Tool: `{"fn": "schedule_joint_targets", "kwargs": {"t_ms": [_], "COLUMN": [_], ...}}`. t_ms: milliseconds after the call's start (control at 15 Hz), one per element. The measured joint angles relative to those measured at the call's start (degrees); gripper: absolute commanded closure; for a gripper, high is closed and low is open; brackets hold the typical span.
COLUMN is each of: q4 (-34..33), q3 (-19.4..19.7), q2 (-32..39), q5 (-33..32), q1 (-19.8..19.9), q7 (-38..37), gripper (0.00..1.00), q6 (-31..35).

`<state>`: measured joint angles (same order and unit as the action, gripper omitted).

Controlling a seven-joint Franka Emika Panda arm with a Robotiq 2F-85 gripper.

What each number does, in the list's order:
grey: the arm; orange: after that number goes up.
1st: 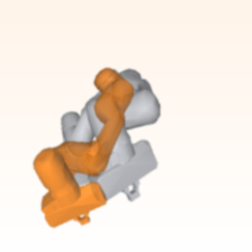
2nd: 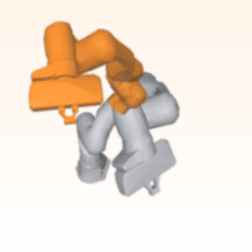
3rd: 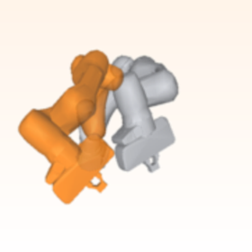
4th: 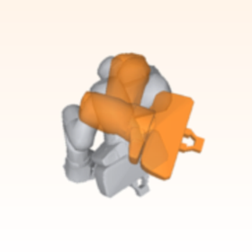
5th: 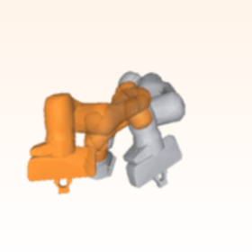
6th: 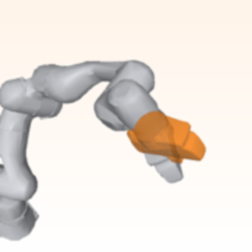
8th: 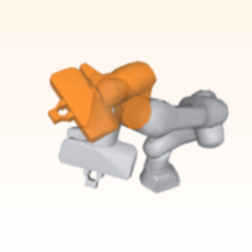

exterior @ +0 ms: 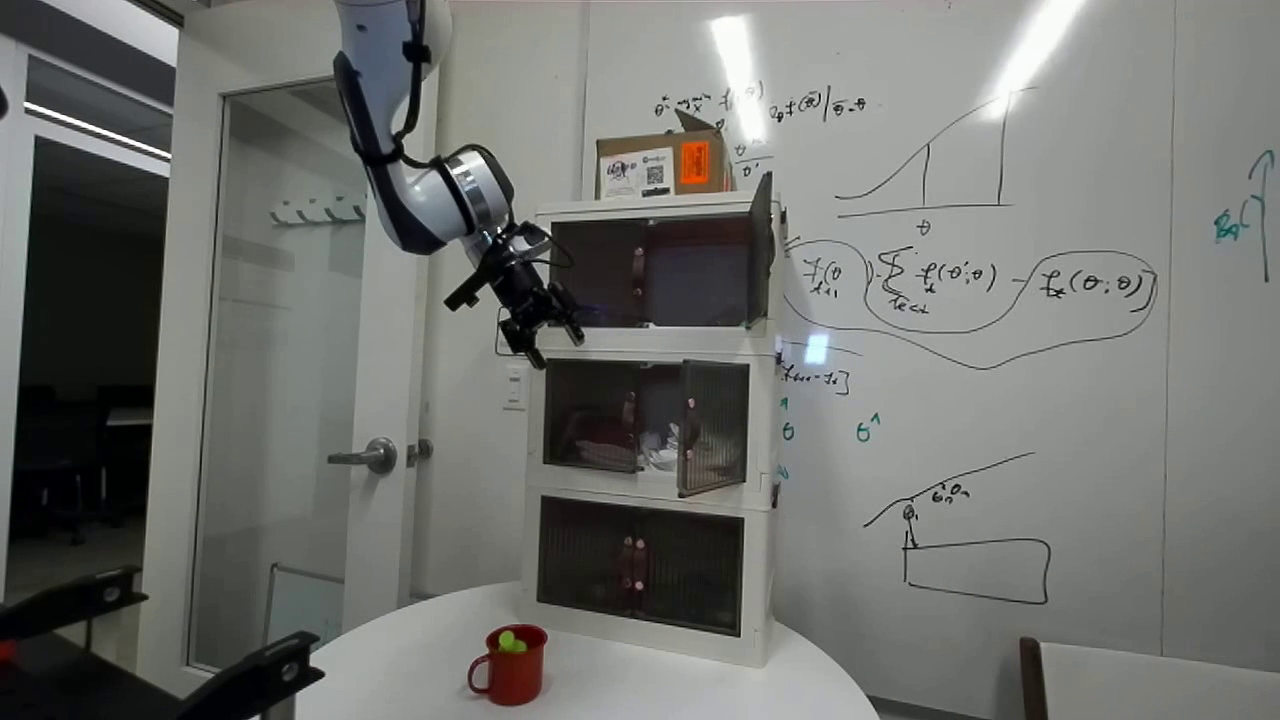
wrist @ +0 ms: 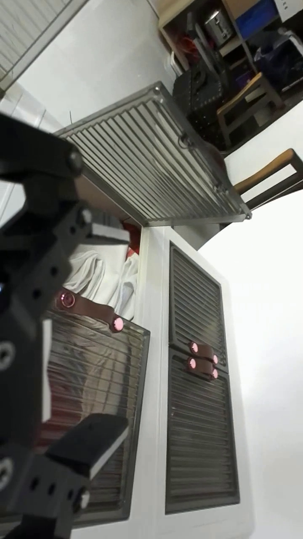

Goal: Open the cabinet

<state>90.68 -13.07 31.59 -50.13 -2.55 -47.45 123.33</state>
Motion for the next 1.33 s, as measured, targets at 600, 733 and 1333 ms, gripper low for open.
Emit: {"fn": "schedule_joint_targets", "kwargs": {"t_ms": [600,733,1333], "q4": [-3.0,-3.0,-2.93], "q3": [2.92,2.92,10.85], "q2": [-2.19,-2.12,-1.14], "q5": [20.06,20.22,20.96], "q1": [1.72,1.63,-4.78], "q7": [23.32,23.32,29.6], "gripper": [0.0,0.0,0.0], "q6": [2.15,2.15,5.14]}}
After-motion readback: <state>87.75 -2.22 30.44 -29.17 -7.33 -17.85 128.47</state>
